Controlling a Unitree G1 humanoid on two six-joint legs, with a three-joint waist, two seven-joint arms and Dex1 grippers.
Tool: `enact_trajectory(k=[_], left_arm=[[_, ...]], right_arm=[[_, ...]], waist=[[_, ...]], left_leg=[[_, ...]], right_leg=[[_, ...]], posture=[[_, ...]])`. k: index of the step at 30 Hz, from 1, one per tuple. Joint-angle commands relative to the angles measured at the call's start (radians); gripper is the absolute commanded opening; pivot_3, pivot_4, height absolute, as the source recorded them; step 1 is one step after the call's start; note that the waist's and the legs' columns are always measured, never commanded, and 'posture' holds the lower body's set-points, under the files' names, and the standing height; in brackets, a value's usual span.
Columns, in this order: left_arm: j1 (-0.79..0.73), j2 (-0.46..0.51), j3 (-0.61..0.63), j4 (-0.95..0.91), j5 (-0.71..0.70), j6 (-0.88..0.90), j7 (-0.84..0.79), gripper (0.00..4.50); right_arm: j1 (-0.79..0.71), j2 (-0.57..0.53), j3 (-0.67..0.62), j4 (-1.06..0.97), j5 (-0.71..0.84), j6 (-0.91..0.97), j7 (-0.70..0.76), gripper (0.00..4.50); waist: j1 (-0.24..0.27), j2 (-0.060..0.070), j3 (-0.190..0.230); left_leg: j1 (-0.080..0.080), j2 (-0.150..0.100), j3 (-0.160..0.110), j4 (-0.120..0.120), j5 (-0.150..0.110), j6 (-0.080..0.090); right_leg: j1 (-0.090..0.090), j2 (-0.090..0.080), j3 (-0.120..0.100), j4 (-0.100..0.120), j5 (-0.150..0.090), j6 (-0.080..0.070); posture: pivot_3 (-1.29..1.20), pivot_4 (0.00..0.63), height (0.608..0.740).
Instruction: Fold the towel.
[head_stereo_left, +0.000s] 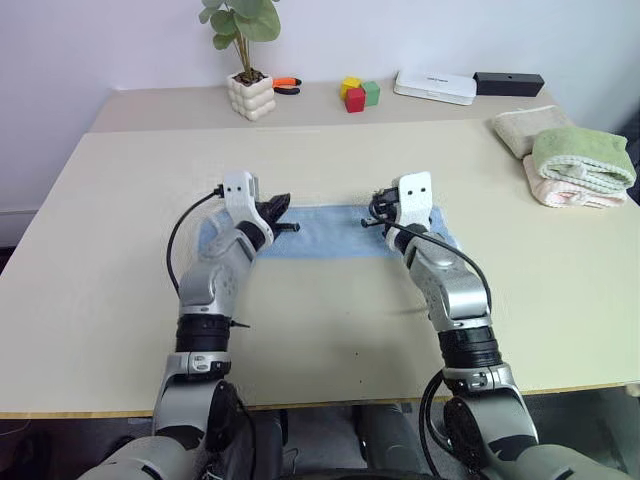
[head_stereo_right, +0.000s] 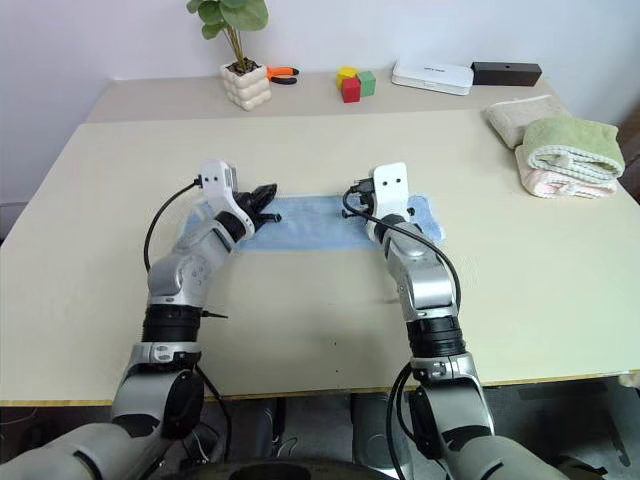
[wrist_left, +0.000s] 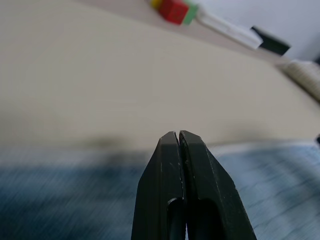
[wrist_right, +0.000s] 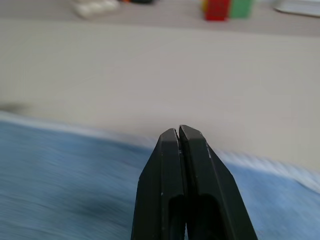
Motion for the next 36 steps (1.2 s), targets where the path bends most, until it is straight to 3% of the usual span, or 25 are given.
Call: enact_trajectory(k=[1,12,25,29,35,36], left_arm=[[0.010,0.046,0.035,0.028,0.012,-0.043,0.010,0.03],[0.023,0.275,0.097,0.169,0.013,-0.156,-0.104,0.03],[0.039,0.346,0.125,0.183,-0.027,-0.121,-0.199,0.03],[0.020,0.377,0.111,0.145,-0.035,-0.153,-0.281,1.37],[0.020,0.377,0.114,0.147,-0.031,-0.154,-0.290,4.48],[0.020,0.377,0.114,0.147,-0.031,-0.154,-0.291,4.48]], right_arm=[[0.022,-0.006,-0.021,0.011,-0.041,-0.045,-0.070,0.02],[0.046,-0.105,-0.066,0.163,-0.085,-0.188,-0.101,0.02],[0.016,-0.143,-0.107,0.179,-0.038,-0.201,-0.057,0.02],[0.019,-0.151,-0.182,0.012,0.101,-0.098,0.025,1.31],[0.025,-0.154,-0.185,-0.017,0.113,-0.062,0.027,4.47],[0.026,-0.155,-0.184,-0.018,0.114,-0.060,0.027,4.47]], waist=[[-0.001,0.000,0.000],[-0.005,0.000,0.000],[-0.003,0.000,0.000],[-0.005,0.000,0.000],[-0.004,0.000,0.000],[-0.004,0.000,0.000]], left_leg=[[0.000,0.000,0.000,0.000,0.000,0.000],[0.001,0.000,0.000,0.000,0.000,0.000],[0.001,0.000,0.000,0.000,0.000,0.000],[0.000,0.000,0.000,-0.001,0.000,0.000],[0.000,0.000,0.000,-0.001,0.000,0.000],[0.000,0.000,0.000,-0.001,0.000,0.000]], right_leg=[[0.000,0.000,0.000,0.000,0.000,0.000],[0.000,0.000,0.000,0.000,0.000,0.000],[0.001,0.000,0.000,-0.001,0.000,0.000],[0.001,0.000,0.000,-0.001,0.000,0.000],[0.001,0.000,0.000,-0.001,0.000,0.000],[0.001,0.000,0.000,-0.001,0.000,0.000]], posture=[[0.00,0.150,0.740],[0.00,0.150,0.740],[0.00,0.150,0.740],[0.00,0.150,0.740],[0.00,0.150,0.740],[0.00,0.150,0.740]])
